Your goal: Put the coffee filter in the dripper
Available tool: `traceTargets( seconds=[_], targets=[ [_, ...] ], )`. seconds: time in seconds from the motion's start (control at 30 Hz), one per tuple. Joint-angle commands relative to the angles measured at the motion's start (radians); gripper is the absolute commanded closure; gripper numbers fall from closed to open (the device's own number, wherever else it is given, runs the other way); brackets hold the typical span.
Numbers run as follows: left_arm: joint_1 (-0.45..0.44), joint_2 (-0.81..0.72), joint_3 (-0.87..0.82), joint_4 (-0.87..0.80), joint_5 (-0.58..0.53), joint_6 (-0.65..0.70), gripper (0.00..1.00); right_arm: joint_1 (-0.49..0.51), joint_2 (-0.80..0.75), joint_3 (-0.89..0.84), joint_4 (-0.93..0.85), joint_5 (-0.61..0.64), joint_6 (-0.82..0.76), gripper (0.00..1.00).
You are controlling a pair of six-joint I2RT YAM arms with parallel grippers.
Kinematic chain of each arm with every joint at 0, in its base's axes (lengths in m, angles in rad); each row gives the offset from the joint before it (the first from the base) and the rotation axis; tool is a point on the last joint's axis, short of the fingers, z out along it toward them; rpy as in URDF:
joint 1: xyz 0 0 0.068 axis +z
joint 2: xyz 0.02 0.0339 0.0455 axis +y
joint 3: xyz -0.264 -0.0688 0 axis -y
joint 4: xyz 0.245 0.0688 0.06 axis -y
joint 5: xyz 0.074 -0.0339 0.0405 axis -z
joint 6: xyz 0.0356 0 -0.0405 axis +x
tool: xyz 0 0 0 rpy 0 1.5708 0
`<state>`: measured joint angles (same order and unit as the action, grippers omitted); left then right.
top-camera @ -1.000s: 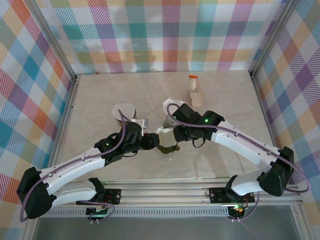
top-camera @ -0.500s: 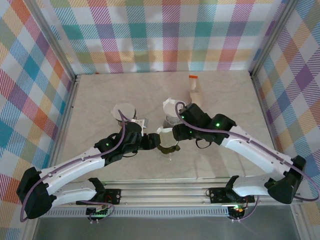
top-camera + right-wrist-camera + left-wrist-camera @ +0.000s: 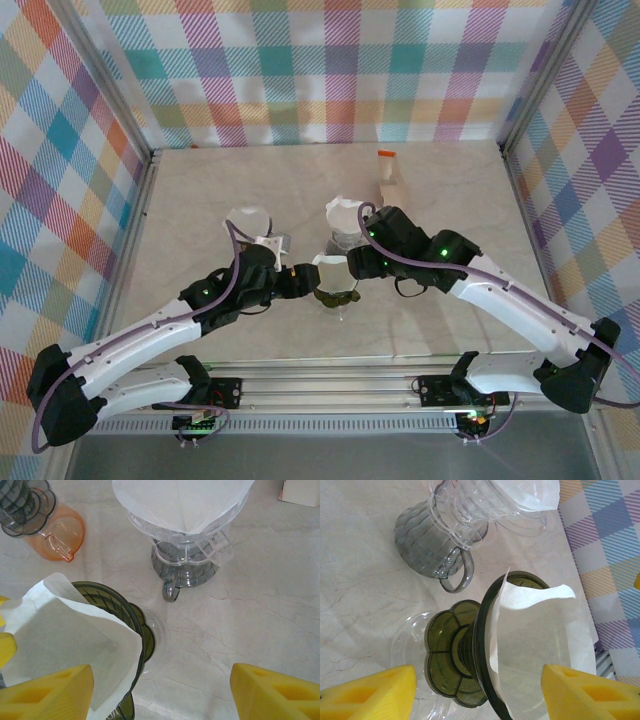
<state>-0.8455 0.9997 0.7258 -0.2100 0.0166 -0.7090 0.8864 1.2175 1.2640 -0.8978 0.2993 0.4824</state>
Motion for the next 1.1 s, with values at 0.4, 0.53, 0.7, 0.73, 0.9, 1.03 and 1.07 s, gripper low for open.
traceTargets(
  seconds=[0.4, 0.53, 0.7, 0.73, 0.9, 1.03, 1.07],
  targets=[
    [0.013, -0.236, 0.124, -0.245, -0.220, 0.124, 0.01, 0.001, -0.124, -0.111, 0.126, 0.021, -0.036, 0.21],
    [0.018, -0.281, 0.194, -0.361, -0.381, 0.180, 0.00, 0.001, -0.198, -0.188, 0.190, 0.054, -0.034, 0.13],
    [0.073, -0.305, 0.231, -0.421, -0.511, 0.235, 0.00, 0.000, -0.312, -0.314, 0.304, 0.060, -0.044, 0.11],
    [0.094, -0.306, 0.236, -0.430, -0.526, 0.237, 0.00, 0.000, -0.328, -0.328, 0.316, 0.058, -0.044, 0.10],
    [0.326, -0.302, 0.249, -0.456, -0.438, 0.197, 0.04, 0.001, -0.402, -0.390, 0.336, 0.045, -0.042, 0.10],
    [0.564, -0.271, 0.216, -0.411, -0.237, 0.149, 0.05, 0.002, -0.433, -0.424, 0.349, 0.035, -0.046, 0.09],
    [0.605, -0.258, 0.201, -0.398, -0.221, 0.141, 0.02, 0.001, -0.443, -0.436, 0.357, 0.037, -0.052, 0.09]
  ],
)
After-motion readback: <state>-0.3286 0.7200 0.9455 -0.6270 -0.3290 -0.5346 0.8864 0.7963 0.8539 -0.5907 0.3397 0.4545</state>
